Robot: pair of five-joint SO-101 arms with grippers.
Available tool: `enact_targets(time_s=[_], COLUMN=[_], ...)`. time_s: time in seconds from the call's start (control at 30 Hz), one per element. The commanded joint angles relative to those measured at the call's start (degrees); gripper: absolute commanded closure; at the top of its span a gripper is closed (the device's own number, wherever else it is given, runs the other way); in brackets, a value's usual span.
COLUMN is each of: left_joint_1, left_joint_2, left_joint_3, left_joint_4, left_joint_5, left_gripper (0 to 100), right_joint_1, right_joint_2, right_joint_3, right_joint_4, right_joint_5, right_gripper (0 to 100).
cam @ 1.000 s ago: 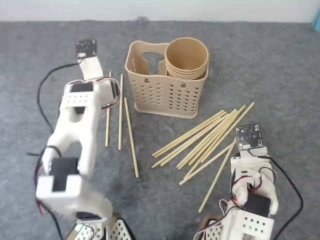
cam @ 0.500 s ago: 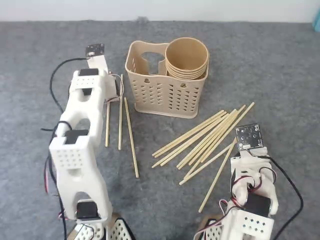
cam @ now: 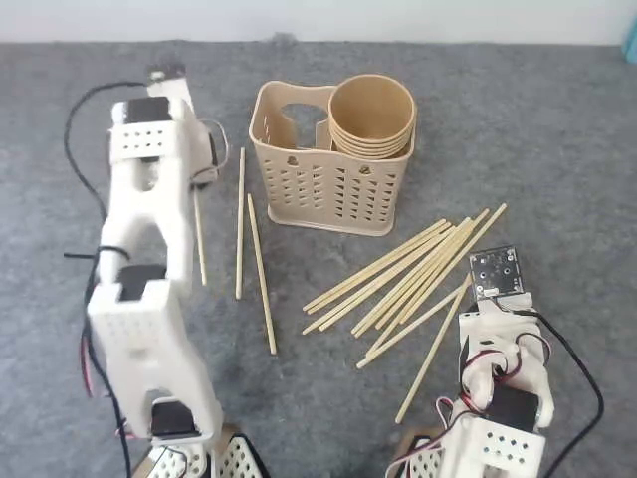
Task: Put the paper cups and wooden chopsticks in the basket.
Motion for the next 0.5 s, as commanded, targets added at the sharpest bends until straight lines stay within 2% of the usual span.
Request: enact_targets(time_s=[0.0,0.3,0.47], left_joint_1=[-0.26,3.87,6.51], left_joint_2=[-13.45,-44.92,-58.11], left_joint_3=[6.11,32.57,41.10], left_joint_4=[-5.01,-23.30,-33.67], left_joint_5=[0.09,0.09,0.44], left_gripper=[99,99,99], right_joint_1=[-0.48,-0.48,-0.48], right_joint_2=[-0.84,-0.84,-0.84], right_joint_3=[0.97,0.97,0.97], right_joint_4=[-1.01,-1.01,-0.84], right_joint_5=[0.79,0.79,0.79], right_gripper=[99.0,99.0,99.0])
